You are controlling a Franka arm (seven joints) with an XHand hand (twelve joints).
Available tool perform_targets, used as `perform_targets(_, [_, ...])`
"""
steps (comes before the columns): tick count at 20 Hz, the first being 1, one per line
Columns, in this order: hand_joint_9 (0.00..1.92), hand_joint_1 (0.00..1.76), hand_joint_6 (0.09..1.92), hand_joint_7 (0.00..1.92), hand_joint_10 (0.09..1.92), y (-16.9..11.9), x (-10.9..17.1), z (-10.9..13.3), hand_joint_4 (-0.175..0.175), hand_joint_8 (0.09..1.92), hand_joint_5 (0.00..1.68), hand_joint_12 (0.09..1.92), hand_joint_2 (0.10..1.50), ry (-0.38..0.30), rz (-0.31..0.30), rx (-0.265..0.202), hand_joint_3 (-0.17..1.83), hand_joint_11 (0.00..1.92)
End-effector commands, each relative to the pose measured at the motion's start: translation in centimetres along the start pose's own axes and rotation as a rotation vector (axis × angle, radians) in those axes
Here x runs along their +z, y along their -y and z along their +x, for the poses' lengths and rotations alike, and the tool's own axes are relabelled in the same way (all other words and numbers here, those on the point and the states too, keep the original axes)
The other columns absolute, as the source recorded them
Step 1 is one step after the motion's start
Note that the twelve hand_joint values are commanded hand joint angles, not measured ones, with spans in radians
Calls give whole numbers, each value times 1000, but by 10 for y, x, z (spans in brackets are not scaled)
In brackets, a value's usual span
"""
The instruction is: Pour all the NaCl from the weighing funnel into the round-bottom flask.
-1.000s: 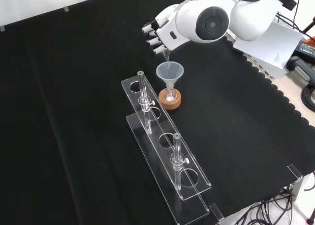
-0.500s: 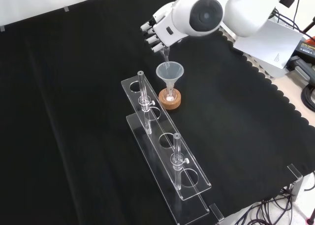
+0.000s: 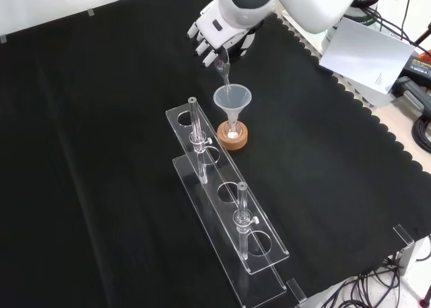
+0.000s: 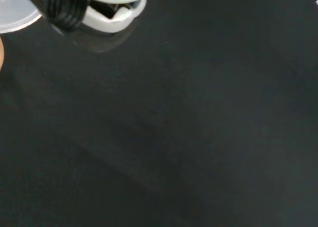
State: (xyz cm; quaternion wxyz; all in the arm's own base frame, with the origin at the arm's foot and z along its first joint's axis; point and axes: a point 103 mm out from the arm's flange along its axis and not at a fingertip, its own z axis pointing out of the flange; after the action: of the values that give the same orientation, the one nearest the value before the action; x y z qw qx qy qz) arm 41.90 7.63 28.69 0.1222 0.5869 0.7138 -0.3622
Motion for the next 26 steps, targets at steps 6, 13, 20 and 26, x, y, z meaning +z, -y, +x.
perform_targets(6, [1357,1088,889,1022,87,-6,22,-22,175,545,1151,890,713,-290,-13,-11,662,1076])
perform_targets(13, [1358,1087,890,1021,87,-6,35,-32,175,546,1151,890,713,-469,-48,-28,662,1076])
perform_targets(20, [1357,1087,889,1022,87,-5,41,-42,175,546,1151,890,713,-603,-85,-43,662,1075])
perform_targets(26, [1356,1087,889,1022,87,-5,46,-49,175,547,1151,890,713,-664,-92,-37,662,1069])
